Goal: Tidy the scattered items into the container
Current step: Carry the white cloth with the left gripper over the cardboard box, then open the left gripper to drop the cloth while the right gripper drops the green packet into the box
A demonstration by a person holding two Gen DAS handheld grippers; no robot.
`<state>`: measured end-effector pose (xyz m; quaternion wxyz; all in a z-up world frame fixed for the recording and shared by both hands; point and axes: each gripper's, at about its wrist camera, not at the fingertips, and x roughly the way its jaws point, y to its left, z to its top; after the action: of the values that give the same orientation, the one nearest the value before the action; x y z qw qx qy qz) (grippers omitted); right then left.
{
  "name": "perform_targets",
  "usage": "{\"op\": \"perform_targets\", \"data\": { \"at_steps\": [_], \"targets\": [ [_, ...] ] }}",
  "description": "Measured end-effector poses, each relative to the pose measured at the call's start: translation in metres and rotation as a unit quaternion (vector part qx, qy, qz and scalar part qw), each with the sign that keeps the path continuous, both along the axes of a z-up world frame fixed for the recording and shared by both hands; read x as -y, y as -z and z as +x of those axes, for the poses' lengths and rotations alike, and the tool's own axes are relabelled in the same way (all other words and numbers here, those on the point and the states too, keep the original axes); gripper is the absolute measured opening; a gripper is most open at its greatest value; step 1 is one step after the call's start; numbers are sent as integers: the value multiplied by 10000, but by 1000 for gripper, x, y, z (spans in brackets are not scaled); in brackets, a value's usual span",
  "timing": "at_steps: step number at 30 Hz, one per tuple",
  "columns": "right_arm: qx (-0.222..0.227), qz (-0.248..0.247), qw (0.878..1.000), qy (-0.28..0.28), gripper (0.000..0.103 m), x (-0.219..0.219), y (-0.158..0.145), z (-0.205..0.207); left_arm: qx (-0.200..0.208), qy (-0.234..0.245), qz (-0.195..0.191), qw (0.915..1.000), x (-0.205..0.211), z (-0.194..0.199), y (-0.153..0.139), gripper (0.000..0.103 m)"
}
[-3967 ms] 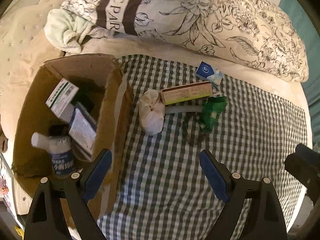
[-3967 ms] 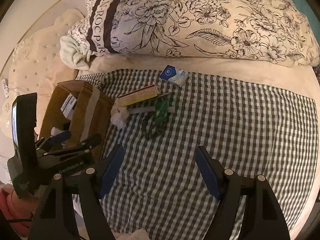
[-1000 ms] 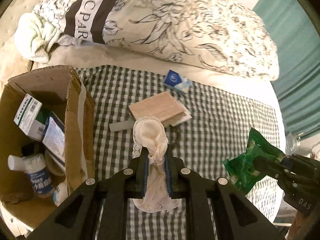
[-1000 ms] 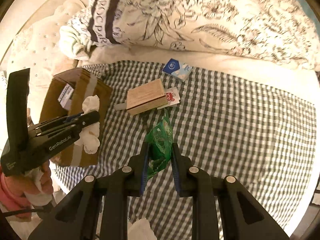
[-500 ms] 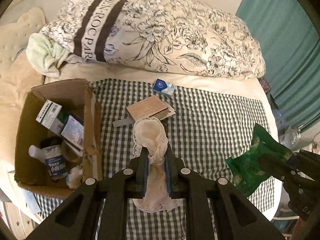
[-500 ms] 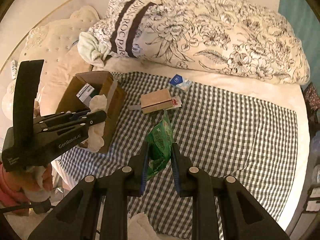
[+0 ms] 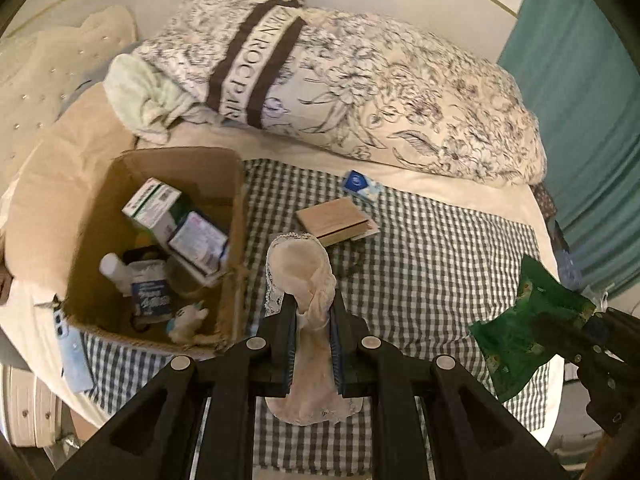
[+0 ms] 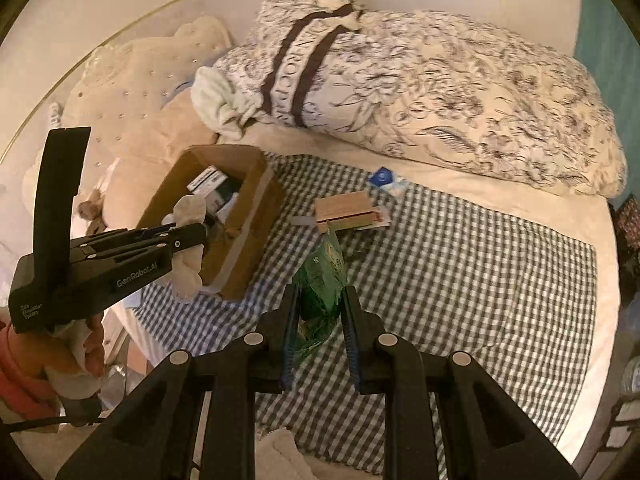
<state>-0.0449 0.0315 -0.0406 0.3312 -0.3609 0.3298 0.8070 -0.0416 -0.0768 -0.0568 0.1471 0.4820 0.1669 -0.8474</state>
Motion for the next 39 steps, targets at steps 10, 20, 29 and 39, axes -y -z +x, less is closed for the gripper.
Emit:
{"op": "perform_targets", "data": {
  "at_steps": [10,20,29,39],
  "targets": [
    [-225,-42,9984,524,21,15,1,-64,148,-562,-9,9983,52,53,10,15],
    [57,-389,9849,1685,64,-7,50,-93,168,-81,19,9998,113,49,20,14],
    [846,-1850,9490,2410,65,5,206,-71,327,459,59,9984,131,36,34,14],
    [1228,-2447,9224,2723,70,-17,270,-75,618,559,-35,9965,139,38,46,14]
  ]
}}
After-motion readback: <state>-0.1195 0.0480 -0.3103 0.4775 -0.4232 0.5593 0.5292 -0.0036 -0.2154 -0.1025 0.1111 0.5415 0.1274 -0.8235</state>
